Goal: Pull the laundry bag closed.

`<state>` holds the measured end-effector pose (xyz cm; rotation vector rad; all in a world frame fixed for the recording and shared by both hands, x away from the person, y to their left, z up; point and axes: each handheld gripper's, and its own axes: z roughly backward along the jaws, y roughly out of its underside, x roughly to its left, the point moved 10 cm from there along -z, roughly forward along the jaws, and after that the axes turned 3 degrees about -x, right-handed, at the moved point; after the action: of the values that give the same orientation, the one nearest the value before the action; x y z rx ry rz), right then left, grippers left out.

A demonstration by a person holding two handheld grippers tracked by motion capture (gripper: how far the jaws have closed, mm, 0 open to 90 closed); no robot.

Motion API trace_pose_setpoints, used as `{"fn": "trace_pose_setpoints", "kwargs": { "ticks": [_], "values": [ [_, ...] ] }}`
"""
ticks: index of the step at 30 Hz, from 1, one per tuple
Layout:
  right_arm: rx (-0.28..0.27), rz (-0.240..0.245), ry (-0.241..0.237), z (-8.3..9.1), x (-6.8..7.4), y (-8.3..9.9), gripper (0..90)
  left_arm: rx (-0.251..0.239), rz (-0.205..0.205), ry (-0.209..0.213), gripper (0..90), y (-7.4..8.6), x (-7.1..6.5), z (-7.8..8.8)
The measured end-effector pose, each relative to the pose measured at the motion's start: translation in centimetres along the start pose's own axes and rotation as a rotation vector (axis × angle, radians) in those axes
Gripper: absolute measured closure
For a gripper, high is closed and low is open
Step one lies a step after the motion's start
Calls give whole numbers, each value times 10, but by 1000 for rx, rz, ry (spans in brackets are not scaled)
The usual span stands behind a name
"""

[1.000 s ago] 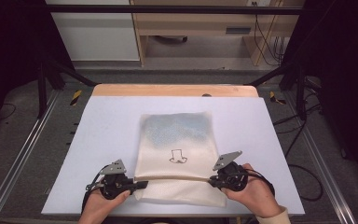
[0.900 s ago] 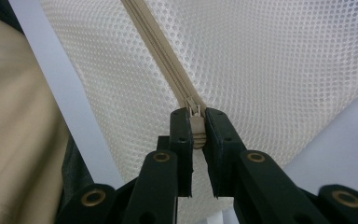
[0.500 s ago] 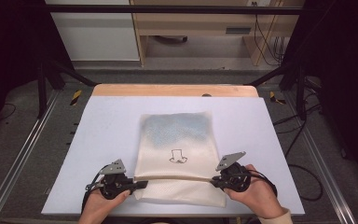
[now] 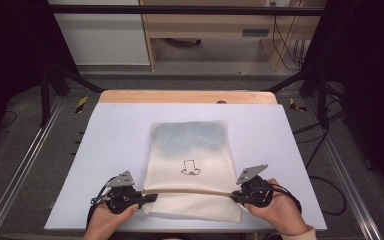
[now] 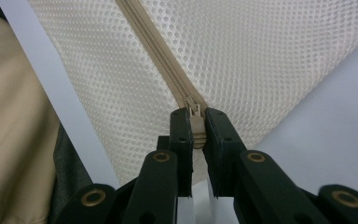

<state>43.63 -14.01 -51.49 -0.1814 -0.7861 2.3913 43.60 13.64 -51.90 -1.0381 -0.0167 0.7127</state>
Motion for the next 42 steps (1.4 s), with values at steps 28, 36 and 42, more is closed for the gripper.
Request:
{"fn": "trace_pose_setpoints", "kwargs": {
  "ticks": [28, 36, 42],
  "values": [
    [-116, -92, 17, -7, -10, -15, 389, 8, 9, -153, 261, 4, 7, 26],
    [-197, -197, 165, 5, -40, -25, 174, 23, 12, -256, 175, -1, 30, 42],
    [-226, -271, 250, 17, -62, -20, 102, 74, 5, -317, 138, -7, 51, 56]
  ]
}}
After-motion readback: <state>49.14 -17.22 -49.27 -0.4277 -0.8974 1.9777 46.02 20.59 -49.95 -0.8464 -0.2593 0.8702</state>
